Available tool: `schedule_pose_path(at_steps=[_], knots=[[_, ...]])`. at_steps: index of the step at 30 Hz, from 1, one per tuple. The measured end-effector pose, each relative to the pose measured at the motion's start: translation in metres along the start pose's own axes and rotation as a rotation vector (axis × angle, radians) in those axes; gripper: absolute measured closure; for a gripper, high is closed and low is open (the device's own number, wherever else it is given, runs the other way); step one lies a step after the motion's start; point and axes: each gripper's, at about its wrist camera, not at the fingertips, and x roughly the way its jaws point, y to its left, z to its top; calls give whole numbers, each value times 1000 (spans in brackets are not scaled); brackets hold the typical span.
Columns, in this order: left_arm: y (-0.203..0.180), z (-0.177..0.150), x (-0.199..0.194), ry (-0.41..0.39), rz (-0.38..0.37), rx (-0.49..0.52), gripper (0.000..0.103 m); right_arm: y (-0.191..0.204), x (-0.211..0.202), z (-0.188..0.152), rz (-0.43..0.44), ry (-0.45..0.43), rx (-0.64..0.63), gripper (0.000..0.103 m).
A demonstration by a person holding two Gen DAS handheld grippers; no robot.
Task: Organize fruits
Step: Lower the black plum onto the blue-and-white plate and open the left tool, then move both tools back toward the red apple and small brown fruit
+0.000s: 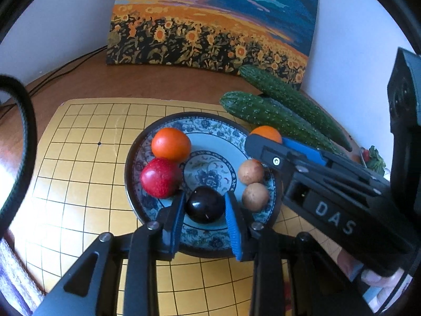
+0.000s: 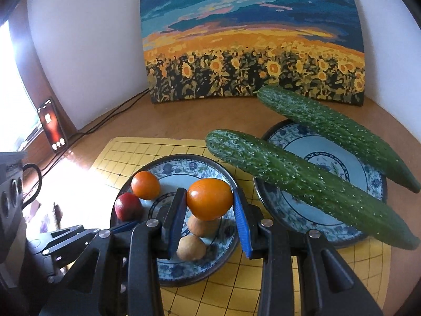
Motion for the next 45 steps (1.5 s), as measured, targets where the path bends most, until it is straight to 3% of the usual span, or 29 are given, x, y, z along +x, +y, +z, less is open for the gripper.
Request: schedule_pose_path(at_steps=[4,20,35,45], knots=[[0,-1,-2,5,-2,0,67,-3,3,0,0,4,16,67],[-3,-1,-20,-12,-11,14,66,-2,-16,-3,21,3,25,58],[-5,-16,-45,-5,-20,13,66,-2,-55,-23,48,46,66,58],[-7,-33,-64,-9,-26,14,66,-2,-76,-53,52,76,91,58]])
